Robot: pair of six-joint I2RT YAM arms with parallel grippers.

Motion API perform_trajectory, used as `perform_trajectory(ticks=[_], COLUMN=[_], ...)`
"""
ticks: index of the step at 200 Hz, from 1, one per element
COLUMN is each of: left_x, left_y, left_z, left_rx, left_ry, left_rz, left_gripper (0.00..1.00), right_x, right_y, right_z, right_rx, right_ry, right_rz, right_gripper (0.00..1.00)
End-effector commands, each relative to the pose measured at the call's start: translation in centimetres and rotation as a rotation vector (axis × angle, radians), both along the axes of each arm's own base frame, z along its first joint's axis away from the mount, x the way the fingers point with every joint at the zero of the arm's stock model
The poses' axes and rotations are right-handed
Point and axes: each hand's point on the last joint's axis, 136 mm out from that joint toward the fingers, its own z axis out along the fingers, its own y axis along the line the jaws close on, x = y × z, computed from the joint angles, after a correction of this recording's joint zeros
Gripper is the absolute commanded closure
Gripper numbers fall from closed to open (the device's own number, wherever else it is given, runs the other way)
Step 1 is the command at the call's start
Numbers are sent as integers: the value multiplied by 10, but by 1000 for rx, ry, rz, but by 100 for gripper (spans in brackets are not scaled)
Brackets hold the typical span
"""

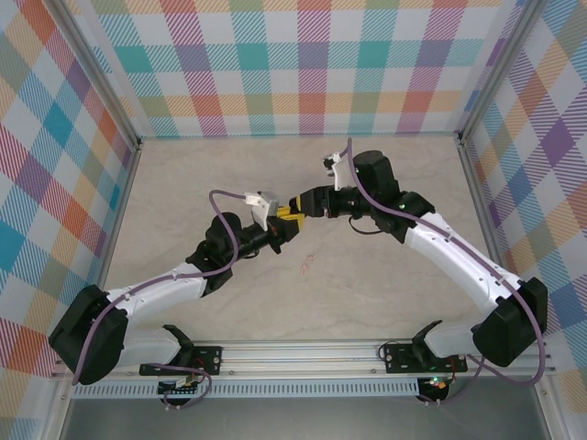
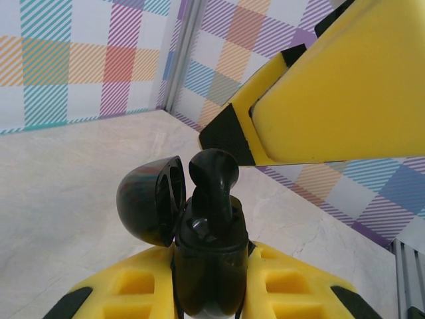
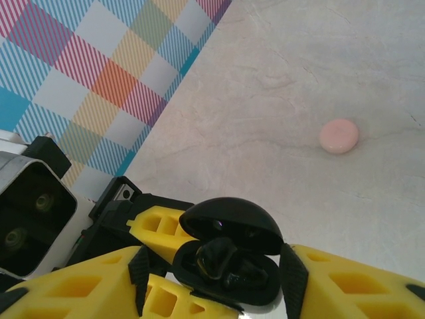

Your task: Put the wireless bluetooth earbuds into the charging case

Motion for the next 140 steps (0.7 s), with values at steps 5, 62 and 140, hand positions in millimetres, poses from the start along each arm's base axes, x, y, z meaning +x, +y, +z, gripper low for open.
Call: perform_trajectory(ticks=[5, 62, 140], left_x=[-4, -8, -15], left_y=[0, -1, -7], left_z=[27, 31, 34], left_rx=[-27, -35, -38], left_ry=[-64, -75, -90], left_rz=[4, -13, -67], left_gripper=[87, 87, 88], right_x=[-5, -3, 1], right_y=[-3, -5, -6], right_z=[17, 13, 8], right_rx=[-5, -26, -46], right_ry=[-54, -50, -42], right_rz=[6, -11, -23], right_gripper=[49, 61, 62])
